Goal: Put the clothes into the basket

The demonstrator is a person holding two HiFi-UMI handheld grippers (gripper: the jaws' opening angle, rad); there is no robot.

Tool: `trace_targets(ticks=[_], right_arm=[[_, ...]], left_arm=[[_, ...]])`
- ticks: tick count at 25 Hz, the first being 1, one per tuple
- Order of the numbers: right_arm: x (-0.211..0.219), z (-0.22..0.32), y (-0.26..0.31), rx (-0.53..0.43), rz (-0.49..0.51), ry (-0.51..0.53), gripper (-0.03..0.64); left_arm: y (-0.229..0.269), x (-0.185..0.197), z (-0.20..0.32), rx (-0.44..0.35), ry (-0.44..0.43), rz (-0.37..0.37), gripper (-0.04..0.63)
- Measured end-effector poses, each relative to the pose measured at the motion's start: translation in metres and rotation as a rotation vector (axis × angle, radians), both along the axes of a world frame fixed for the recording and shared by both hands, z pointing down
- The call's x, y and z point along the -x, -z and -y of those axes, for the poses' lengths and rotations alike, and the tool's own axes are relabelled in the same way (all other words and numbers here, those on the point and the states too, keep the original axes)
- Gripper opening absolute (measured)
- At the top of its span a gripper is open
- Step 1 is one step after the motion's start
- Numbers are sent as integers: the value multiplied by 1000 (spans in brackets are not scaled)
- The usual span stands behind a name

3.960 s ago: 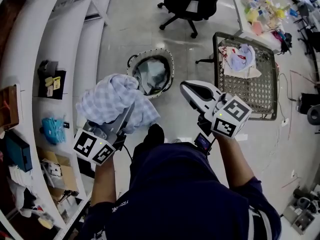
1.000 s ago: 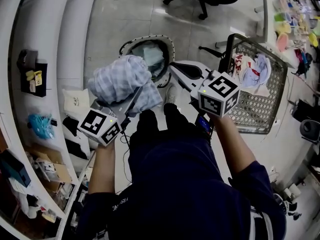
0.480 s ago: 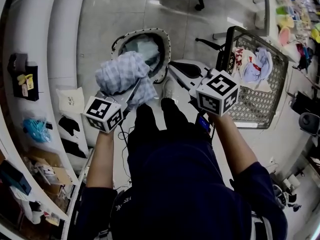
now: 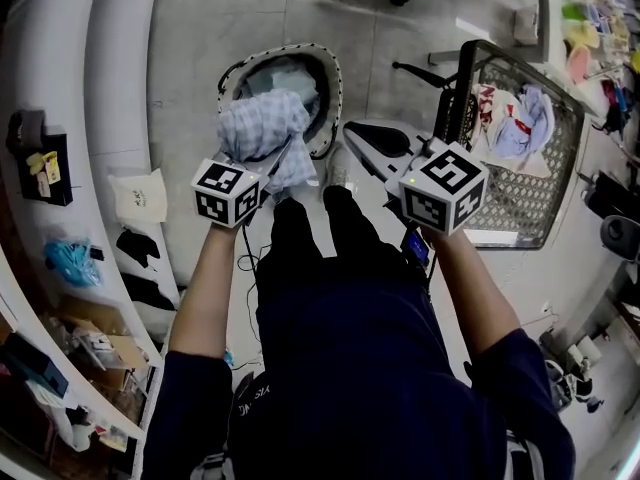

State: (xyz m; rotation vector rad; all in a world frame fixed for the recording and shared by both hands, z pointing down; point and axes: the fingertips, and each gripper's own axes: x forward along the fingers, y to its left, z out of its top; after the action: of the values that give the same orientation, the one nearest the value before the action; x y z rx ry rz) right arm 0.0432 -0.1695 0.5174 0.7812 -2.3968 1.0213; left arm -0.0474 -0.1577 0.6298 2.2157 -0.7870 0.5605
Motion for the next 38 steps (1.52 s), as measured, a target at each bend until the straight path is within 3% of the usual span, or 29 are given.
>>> trace_targets(ticks=[13, 22, 30, 38], right_arm=[[3, -5, -20, 37, -5, 21, 6], [-5, -8, -26, 52, -12, 15, 6], [-6, -7, -27, 57, -10, 13, 6], [-5, -7, -28, 60, -9, 12, 6]], left_arm=[[-98, -4, -14, 101, -106, 208, 169], [-125, -9, -19, 123, -169, 299, 189], [-131, -12, -18, 88, -235, 372, 239], [-136, -8, -26, 101, -291, 415, 360]])
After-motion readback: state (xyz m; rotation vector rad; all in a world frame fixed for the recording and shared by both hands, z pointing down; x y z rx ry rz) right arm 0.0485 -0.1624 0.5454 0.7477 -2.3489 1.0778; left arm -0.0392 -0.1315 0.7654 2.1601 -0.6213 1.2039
